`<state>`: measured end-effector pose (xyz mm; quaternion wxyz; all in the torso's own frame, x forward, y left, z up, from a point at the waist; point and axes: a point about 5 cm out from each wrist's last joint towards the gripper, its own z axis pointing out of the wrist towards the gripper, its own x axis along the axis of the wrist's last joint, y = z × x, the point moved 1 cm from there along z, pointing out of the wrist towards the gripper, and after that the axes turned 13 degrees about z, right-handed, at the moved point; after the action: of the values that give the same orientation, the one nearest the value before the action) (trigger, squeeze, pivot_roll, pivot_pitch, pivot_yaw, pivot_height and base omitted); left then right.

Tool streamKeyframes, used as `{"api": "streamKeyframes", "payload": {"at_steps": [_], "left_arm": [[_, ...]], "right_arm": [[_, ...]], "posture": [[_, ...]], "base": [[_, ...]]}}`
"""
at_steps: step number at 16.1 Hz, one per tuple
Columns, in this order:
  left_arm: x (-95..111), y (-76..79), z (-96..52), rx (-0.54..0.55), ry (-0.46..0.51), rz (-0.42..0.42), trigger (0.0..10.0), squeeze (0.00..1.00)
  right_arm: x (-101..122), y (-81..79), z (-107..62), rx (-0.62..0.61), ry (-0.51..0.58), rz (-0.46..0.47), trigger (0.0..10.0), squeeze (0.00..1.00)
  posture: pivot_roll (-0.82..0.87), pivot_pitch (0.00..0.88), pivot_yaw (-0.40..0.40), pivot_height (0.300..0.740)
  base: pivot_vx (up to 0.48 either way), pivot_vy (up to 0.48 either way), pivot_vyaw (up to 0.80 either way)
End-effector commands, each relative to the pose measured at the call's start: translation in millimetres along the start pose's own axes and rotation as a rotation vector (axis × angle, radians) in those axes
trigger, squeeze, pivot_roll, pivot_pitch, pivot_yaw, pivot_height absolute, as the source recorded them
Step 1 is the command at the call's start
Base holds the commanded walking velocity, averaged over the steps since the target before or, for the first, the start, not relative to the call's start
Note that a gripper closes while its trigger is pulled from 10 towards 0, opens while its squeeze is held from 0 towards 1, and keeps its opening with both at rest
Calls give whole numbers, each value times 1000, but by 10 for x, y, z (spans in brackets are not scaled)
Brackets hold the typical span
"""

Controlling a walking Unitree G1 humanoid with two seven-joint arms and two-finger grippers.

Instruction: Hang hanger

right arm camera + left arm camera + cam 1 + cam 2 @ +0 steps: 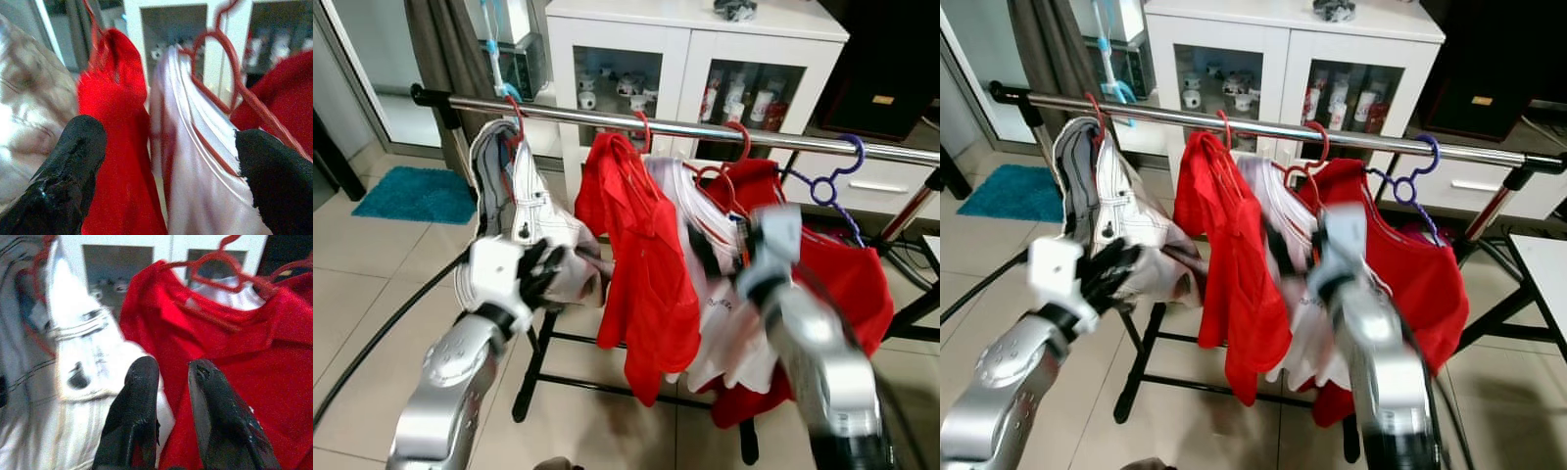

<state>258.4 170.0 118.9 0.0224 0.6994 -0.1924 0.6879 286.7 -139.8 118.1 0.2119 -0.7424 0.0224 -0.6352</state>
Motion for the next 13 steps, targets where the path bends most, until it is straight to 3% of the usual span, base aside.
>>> {"api": "streamKeyframes", "payload": {"at_steps": [1, 12, 13], "left_arm": [[-25, -7, -12, 15, -10, 33, 10000, 0], [-35, 2, -19, 7, -14, 43, 10000, 0], [-44, 5, -8, -4, -20, 69, 10000, 0]], "right_arm": [[-47, 71, 5, -44, -23, -46, 10000, 0], [-88, 109, 3, -72, -44, -72, 10000, 0], [-57, 109, 47, -82, -33, -61, 10000, 0]], "posture": [[-7, 0, 3, 740], [-7, 0, 3, 740], [-11, 0, -31, 740]], "base": [[0, 0, 0], [0, 0, 0], [0, 0, 0]]}}
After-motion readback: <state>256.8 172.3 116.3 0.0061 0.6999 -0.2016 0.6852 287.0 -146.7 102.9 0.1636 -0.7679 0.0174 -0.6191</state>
